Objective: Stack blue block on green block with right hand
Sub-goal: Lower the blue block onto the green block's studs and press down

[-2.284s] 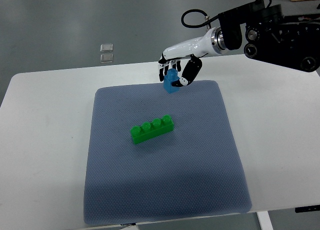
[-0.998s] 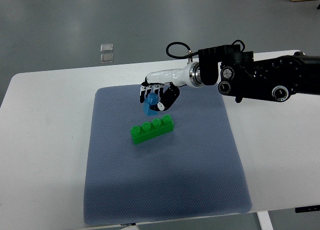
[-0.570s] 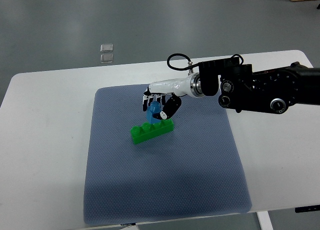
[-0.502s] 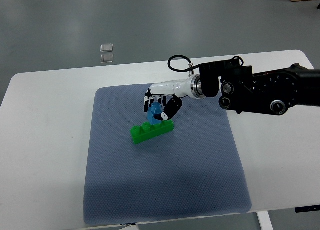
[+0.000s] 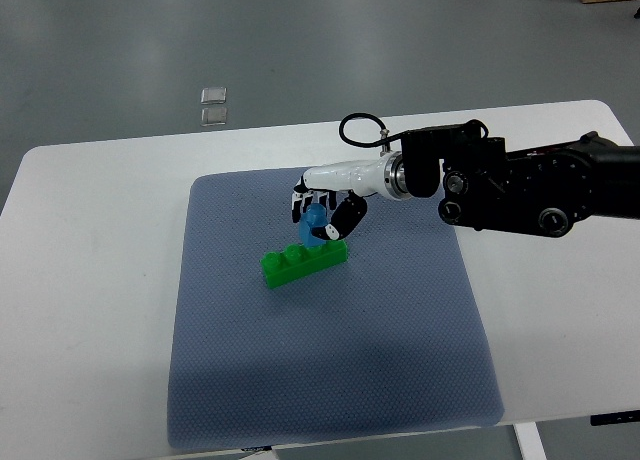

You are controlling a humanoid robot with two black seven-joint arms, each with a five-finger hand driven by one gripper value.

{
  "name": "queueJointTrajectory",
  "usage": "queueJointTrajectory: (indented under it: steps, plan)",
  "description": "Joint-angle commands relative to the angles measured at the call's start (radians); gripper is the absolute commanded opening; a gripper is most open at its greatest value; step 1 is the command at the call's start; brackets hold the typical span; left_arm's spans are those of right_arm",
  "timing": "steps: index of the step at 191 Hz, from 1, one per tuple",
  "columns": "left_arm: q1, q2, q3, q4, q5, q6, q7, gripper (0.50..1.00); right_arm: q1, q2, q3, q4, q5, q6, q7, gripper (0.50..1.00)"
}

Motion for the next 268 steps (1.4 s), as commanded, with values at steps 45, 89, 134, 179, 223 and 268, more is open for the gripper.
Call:
queueJointTrajectory:
  steps: [45, 89, 134, 179, 223, 268]
  plan:
    - [0.000, 0.000, -0.001, 0.000, 0.000, 0.000, 0.000, 1.000, -0.031, 0.002, 0.000, -0.008, -0.009, -0.003, 0.001, 0.584]
    - [0.000, 0.000, 0.000, 0.000, 0.000, 0.000, 0.000, 1.000, -0.037, 0.003, 0.000, -0.013, -0.009, -0.003, 0.002, 0.584]
    - [0.000, 0.000, 0.000, 0.000, 0.000, 0.000, 0.000, 1.000, -0.049, 0.003, 0.001, -0.013, -0.015, -0.004, 0.004, 0.584]
    - [0.000, 0.000, 0.000, 0.000, 0.000, 0.000, 0.000, 1.000, -0.069, 0.003, 0.004, -0.024, -0.032, -0.010, 0.007, 0.584]
    - [0.000, 0.000, 0.000, 0.000, 0.000, 0.000, 0.000, 1.000, -0.075, 0.014, 0.006, -0.031, -0.032, -0.018, 0.008, 0.586]
    - [0.000, 0.000, 0.000, 0.002, 0.000, 0.000, 0.000, 1.000, -0.085, 0.020, 0.006, -0.031, -0.039, -0.032, 0.019, 0.584]
